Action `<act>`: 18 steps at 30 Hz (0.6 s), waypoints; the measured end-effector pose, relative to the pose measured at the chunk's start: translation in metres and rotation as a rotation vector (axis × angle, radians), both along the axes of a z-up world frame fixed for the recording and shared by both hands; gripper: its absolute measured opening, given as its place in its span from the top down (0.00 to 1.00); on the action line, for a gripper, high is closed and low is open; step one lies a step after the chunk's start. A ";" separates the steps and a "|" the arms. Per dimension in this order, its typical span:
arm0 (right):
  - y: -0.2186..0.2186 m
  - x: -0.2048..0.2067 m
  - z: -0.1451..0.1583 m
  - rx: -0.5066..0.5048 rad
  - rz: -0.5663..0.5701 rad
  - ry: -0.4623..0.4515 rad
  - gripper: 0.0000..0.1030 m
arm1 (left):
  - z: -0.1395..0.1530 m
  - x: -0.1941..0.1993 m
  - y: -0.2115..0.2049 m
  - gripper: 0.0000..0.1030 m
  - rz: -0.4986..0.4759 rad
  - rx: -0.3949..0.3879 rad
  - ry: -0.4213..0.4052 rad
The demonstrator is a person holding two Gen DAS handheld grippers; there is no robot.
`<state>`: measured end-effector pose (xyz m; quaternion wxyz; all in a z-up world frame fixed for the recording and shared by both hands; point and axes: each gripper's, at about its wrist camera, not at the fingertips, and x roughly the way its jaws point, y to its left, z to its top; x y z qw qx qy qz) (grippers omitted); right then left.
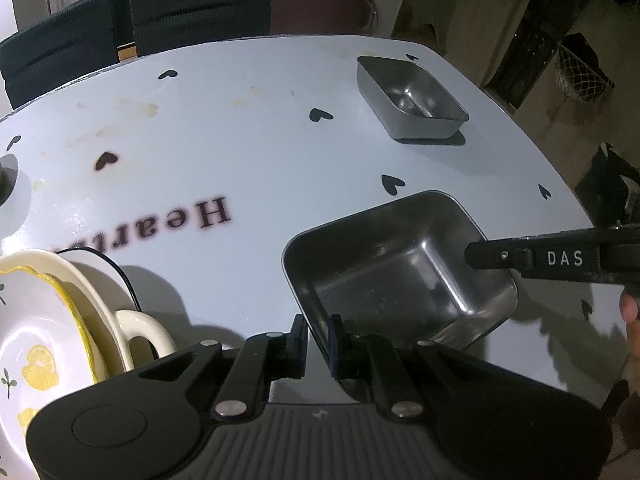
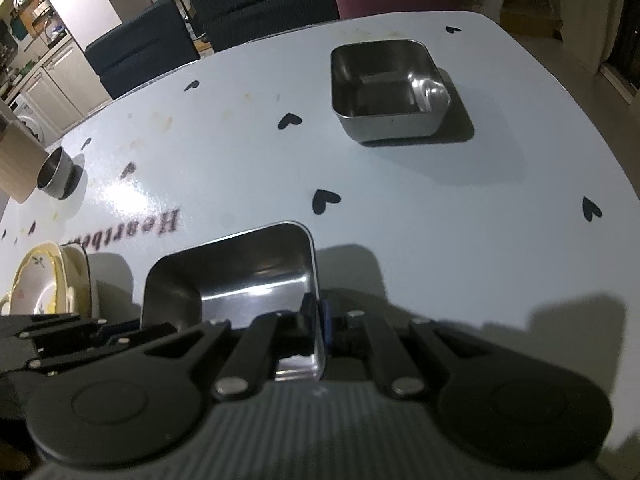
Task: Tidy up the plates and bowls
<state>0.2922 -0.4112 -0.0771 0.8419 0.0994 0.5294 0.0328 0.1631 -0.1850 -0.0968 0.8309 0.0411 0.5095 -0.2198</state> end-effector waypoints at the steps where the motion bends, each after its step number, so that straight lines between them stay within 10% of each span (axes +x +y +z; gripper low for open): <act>1: 0.000 0.000 -0.001 -0.002 0.003 0.003 0.94 | 0.000 0.000 0.000 0.89 0.001 -0.001 -0.001; 18: 0.002 0.005 -0.012 -0.036 0.072 0.035 0.95 | 0.000 0.004 0.004 0.89 0.006 -0.028 0.014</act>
